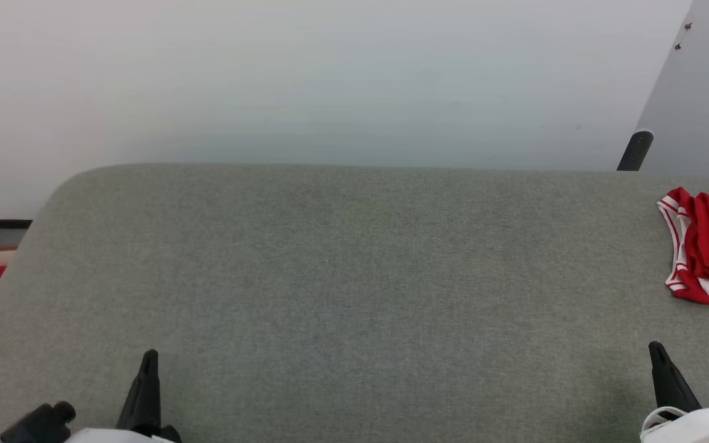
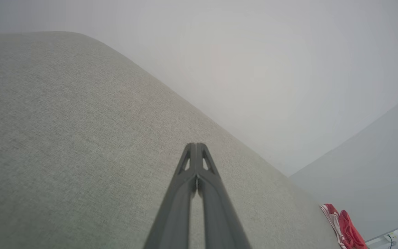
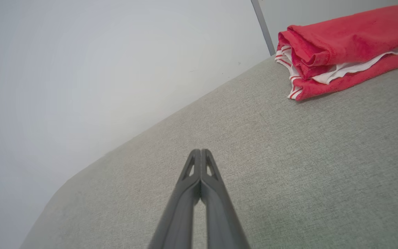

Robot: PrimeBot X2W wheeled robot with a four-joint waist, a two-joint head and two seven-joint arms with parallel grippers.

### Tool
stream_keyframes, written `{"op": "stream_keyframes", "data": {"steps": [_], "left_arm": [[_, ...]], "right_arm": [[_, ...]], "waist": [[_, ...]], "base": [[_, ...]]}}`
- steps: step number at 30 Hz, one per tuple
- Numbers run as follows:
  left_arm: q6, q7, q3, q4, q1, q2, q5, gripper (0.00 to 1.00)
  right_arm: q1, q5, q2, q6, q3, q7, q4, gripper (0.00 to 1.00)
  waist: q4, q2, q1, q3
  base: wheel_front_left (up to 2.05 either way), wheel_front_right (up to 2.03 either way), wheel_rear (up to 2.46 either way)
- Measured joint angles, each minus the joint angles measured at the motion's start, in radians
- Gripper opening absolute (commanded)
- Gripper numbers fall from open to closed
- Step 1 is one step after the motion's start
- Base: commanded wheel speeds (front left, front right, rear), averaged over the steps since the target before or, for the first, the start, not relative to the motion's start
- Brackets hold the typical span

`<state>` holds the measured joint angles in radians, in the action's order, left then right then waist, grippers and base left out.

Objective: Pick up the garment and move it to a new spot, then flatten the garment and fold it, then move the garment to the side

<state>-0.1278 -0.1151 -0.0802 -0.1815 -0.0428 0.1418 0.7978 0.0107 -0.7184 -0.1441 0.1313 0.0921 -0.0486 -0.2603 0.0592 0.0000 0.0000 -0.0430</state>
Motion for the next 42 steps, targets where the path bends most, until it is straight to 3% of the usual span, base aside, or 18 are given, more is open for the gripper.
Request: {"op": "stream_keyframes", "data": {"steps": [42], "left_arm": [[0.0,0.124,-0.019,-0.034,0.08,-0.05,0.444,0.0]], "right_arm": [[0.049,-0.481,0.051,0.0,0.012,0.089,0.008,0.0]], "waist": [[-0.026,0.0,-0.0001,0.02]], "base": [[0.0,0.0,0.0]]}}
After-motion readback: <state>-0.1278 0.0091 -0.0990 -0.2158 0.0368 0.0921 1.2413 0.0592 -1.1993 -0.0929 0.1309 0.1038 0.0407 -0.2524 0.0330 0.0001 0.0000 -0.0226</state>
